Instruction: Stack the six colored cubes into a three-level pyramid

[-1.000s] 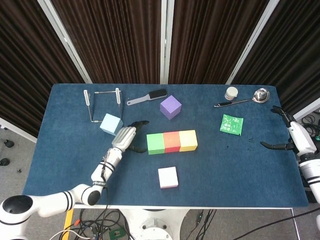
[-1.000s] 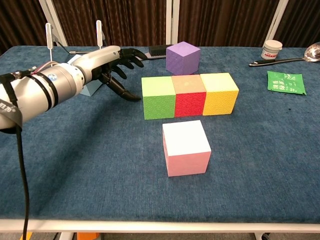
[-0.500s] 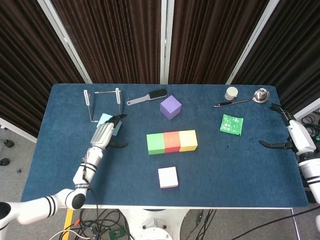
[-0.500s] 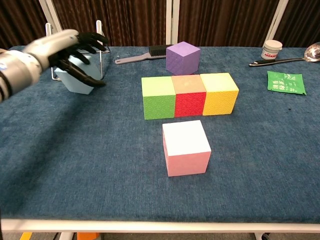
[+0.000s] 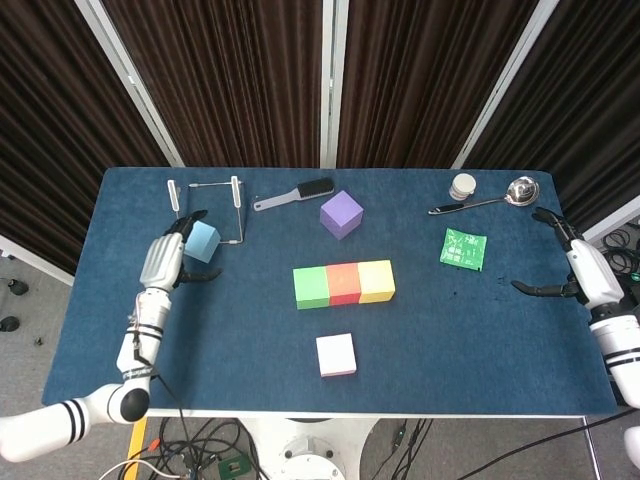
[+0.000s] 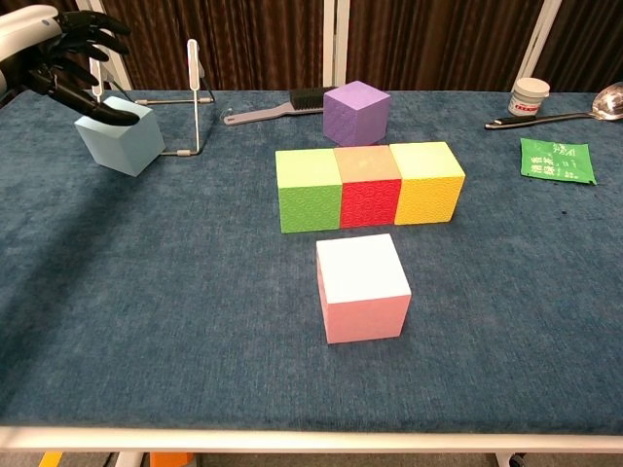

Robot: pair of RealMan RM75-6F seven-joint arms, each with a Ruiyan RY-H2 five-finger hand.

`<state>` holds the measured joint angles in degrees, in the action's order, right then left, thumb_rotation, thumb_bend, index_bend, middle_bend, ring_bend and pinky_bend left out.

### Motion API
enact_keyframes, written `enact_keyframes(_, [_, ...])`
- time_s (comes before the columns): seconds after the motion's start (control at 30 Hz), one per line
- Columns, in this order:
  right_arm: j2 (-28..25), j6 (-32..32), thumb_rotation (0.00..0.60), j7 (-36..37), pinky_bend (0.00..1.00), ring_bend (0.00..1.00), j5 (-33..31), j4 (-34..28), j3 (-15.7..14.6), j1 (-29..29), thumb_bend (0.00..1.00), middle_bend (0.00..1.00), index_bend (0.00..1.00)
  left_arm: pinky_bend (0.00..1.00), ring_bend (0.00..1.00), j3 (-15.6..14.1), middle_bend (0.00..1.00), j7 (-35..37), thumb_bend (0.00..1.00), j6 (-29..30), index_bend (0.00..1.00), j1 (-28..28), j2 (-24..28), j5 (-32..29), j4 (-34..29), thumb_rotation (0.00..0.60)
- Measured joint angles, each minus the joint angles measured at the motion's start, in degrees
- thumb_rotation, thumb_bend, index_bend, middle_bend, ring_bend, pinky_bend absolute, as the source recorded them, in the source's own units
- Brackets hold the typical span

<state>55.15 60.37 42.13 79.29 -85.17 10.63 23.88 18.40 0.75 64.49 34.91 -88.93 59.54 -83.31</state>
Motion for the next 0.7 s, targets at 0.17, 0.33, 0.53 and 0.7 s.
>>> enact_keyframes(0.17, [-0.7, 0.5, 0.6, -0.1, 0.0, 0.0, 0.0, -0.9, 0.1, -0.3, 0.0, 0.1, 0.0, 0.24, 0.1, -1.3, 0.15, 1.8, 0.12, -1.9, 0.12, 0.1, 0.7, 2.4, 4.2, 0.6])
enact_keyframes(0.33, [-2.6, 1.0, 0.6, 0.0, 0.0, 0.0, 0.1, -2.4, 0.6, -0.5, 0.0, 0.1, 0.0, 0.24, 0.1, -4.6, 0.15, 5.8, 0.11, -2.8, 0.12, 0.4, 2.3, 11.1, 9.8, 0.6])
enact_keyframes(0.53, [-4.8, 1.1, 0.6, -1.9, 0.0, 0.0, -1.0, -4.5, 1.4, -0.5, 0.0, 0.1, 0.0, 0.23, 0.1, -8.7, 0.17, 10.9, 0.12, -1.0, 0.12, 1.5, 3.7, 23.3, 20.1, 0.6])
enact_keyframes(0.7, [-5.0, 0.3, 0.6, -3.0, 0.0, 0.0, -2.1, -5.3, 1.7, -0.2, 0.0, 0.1, 0.0, 0.23, 0.1, -11.4, 0.17, 13.0, 0.12, 0.3, 0.12, 3.7, 3.1, 29.0, 30.1, 0.6])
